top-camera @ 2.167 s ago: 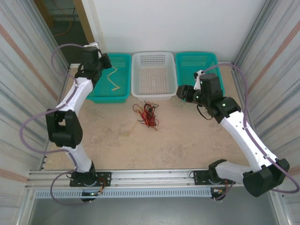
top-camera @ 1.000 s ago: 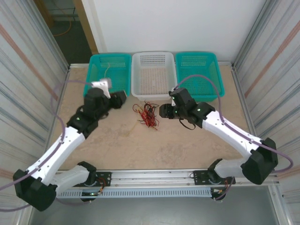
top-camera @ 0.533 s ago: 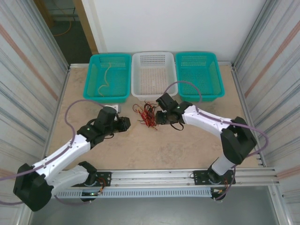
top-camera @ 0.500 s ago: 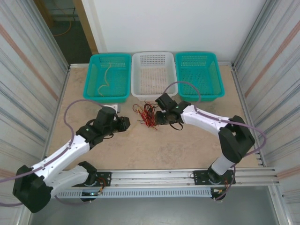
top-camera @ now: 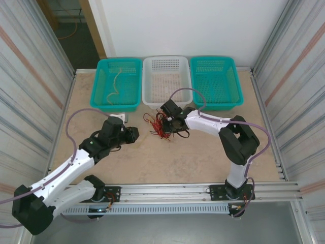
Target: Untangle the cables
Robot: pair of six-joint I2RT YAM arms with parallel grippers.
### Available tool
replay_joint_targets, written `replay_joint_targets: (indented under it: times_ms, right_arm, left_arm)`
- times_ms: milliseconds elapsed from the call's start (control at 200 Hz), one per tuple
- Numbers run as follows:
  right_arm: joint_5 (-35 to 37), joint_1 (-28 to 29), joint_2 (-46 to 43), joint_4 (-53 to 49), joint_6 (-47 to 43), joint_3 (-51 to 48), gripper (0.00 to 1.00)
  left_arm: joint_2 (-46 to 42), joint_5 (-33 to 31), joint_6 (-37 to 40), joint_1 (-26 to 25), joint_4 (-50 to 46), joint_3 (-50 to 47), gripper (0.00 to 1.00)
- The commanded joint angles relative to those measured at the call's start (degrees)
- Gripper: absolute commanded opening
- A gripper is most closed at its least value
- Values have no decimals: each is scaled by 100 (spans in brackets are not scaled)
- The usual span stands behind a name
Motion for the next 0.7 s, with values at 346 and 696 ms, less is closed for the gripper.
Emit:
replay_joint_targets:
  times_ms: [346,696]
  right_arm:
    - [42,339,-1740,-561,-206,-491,1]
    - [102,96,-2060,-951,-58,-310,47]
  left_arm:
    - [869,687,-109,-104,1166,43,39]
    - [901,738,-16,-133,1036,174,40]
